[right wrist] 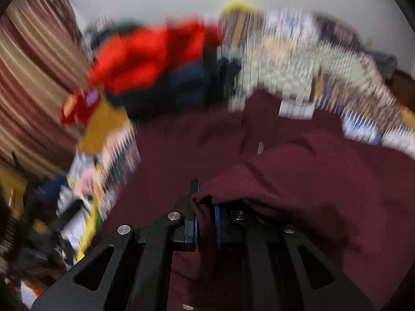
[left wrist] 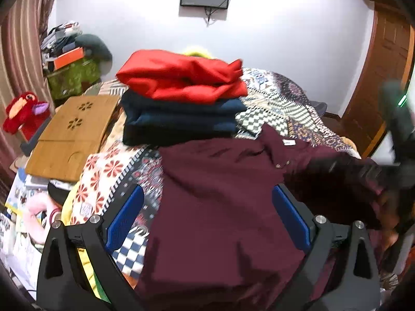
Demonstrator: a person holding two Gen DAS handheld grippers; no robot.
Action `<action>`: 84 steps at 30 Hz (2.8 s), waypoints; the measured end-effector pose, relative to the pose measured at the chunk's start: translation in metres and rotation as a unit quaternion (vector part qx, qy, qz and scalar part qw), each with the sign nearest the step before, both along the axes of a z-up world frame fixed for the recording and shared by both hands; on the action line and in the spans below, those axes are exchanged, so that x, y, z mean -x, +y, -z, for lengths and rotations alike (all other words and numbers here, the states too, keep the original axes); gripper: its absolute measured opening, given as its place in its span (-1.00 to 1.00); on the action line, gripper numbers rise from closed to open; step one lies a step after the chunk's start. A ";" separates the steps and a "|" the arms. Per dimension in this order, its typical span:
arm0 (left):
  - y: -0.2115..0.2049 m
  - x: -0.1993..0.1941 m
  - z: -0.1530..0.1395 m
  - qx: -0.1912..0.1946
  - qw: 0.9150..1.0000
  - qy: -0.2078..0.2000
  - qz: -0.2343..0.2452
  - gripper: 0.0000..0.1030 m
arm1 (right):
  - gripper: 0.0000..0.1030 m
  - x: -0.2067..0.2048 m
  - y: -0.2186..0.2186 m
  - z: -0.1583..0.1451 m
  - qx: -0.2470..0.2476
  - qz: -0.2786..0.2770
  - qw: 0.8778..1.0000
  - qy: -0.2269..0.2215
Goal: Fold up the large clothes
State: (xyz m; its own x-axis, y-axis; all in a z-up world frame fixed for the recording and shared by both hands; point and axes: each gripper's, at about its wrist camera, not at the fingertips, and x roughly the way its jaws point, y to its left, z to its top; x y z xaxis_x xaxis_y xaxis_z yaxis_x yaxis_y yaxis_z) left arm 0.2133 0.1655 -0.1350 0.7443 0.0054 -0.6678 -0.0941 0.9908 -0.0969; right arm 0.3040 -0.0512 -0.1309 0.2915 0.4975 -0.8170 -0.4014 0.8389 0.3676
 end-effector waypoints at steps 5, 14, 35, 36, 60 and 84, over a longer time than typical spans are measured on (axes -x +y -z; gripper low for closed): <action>-0.001 0.005 0.008 -0.006 1.000 0.009 0.002 0.93 | -0.53 0.007 0.004 0.027 0.024 -0.037 0.995 0.087; -0.034 -0.004 0.001 -0.029 0.999 0.007 0.033 0.93 | -0.14 0.019 -0.050 -0.035 -0.016 -0.016 0.999 0.030; -0.211 -0.085 0.050 -0.193 0.944 0.093 0.252 0.94 | 0.42 0.040 -0.252 -0.037 0.099 0.231 0.964 -0.088; -0.218 -0.089 0.057 -0.204 0.939 0.098 0.259 0.94 | 0.42 0.041 -0.256 -0.032 0.100 0.237 0.963 -0.078; -0.082 -0.087 0.008 -0.038 0.992 0.033 0.113 -0.75 | 0.42 0.042 -0.245 -0.009 0.104 0.233 0.966 -0.050; -0.175 -0.098 0.003 -0.163 0.956 0.057 0.236 0.97 | 0.42 0.053 -0.233 -0.026 0.186 0.222 0.950 -0.115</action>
